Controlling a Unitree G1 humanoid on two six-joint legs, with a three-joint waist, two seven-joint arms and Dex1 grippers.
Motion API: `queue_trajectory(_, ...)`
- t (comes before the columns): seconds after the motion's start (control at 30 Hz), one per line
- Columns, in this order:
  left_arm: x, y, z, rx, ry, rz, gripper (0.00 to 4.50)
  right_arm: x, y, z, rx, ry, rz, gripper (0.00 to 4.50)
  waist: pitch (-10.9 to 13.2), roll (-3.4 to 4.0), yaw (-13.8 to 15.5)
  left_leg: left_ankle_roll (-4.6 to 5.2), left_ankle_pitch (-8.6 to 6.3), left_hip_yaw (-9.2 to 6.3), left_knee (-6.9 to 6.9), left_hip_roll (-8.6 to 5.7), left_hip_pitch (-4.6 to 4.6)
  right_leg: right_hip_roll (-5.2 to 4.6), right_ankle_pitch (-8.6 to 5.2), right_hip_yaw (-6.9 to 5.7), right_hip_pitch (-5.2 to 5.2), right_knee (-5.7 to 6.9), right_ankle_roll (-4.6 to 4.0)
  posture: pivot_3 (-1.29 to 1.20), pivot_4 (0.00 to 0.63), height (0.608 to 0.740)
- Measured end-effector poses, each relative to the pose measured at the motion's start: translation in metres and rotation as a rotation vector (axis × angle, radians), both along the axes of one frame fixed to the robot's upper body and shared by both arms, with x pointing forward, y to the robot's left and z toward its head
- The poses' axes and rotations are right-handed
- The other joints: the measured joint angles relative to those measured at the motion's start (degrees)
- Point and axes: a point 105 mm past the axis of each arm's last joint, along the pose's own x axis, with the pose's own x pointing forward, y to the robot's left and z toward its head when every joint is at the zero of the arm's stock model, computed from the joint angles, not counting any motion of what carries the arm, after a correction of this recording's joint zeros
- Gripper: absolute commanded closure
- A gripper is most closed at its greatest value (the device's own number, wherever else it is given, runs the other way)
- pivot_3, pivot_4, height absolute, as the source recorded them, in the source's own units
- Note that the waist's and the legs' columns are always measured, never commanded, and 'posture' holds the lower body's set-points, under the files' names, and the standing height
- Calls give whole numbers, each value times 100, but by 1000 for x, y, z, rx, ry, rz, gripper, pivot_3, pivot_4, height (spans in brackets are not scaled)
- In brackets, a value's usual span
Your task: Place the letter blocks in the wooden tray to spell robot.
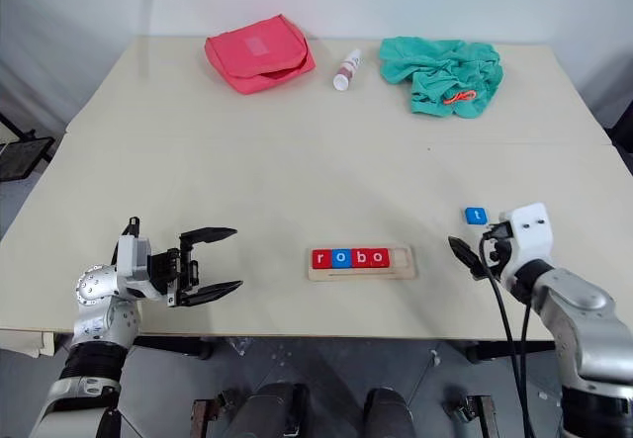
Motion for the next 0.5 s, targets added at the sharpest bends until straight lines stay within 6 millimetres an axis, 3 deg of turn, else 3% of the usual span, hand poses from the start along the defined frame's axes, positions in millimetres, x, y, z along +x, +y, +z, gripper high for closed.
queue_trajectory(0.3,-7,-5,-2,3,-5,-16,0,43,-10,1,-54,-7,-86,38,0,0,-44,0,0,0,0,2,-1,0,0,-3,-2,1,0,0,150,740)
queue_trajectory(0.5,-7,-5,-2,-5,-6,0,0,52,-11,2,-55,-21,-107,38,0,0,-55,0,0,0,0,3,-1,0,0,-3,-1,2,0,0,150,740)
